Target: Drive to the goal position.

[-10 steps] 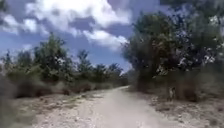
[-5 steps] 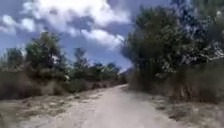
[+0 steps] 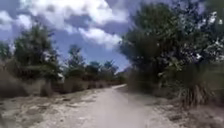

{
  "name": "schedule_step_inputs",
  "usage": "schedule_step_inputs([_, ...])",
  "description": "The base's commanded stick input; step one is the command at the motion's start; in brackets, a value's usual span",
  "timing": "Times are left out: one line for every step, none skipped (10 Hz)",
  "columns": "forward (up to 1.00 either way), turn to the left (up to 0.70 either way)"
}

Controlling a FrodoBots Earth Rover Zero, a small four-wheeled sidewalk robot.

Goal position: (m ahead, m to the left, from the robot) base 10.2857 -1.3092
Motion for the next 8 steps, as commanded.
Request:
schedule_step_inputs([1.0, 0.0])
schedule_step_inputs([1.0, 0.0])
schedule_step_inputs([1.0, 0.0])
schedule_step_inputs([1.0, 0.0])
schedule_step_inputs([1.0, 0.0])
schedule_step_inputs([1.0, 0.0])
schedule_step_inputs([1.0, 0.0])
schedule_step_inputs([1.0, 0.0])
